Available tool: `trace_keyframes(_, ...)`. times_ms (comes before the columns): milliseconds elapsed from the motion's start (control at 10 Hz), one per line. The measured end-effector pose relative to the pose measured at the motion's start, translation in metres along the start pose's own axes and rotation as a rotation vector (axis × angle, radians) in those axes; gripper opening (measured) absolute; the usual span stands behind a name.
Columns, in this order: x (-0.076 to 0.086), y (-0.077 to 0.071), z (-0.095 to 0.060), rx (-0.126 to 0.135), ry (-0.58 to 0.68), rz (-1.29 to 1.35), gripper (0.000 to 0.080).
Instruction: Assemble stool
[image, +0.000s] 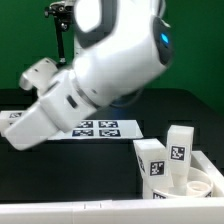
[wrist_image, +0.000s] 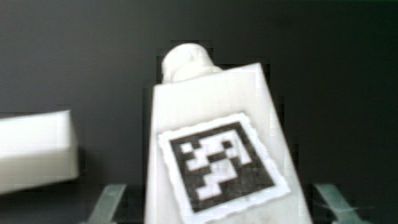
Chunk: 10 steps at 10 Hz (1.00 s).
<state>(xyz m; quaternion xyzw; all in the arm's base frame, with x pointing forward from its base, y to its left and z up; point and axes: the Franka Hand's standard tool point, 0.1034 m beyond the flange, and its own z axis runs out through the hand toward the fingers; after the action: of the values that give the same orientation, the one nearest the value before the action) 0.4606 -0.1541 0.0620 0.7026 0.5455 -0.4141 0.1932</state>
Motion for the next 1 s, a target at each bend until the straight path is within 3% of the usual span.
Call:
trace_keyframes(100,-0.001,0.004,-0.002,-0.007,0.045,0.0,0.032)
trace_keyframes(200,-0.002,0.003,-0.01,0.026,0.112,0.038,0.032)
trace_keyframes(400,-0.012,0.003,-0.049,0.104,0.205,0.13,0.032)
trace_keyframes(500,-0.013,-0.001,-0.072,0.158,0.275,0.181,0.032)
trace_keyframes(600,-0.02,0.002,-0.085,0.157,0.315,0.218,0.032)
trace_keyframes(700,-0.023,0.009,-0.079,0.116,0.381,0.236,0.032)
trace_keyframes(1000,-0.03,0.011,-0.076,0.111,0.54,0.273,0.032)
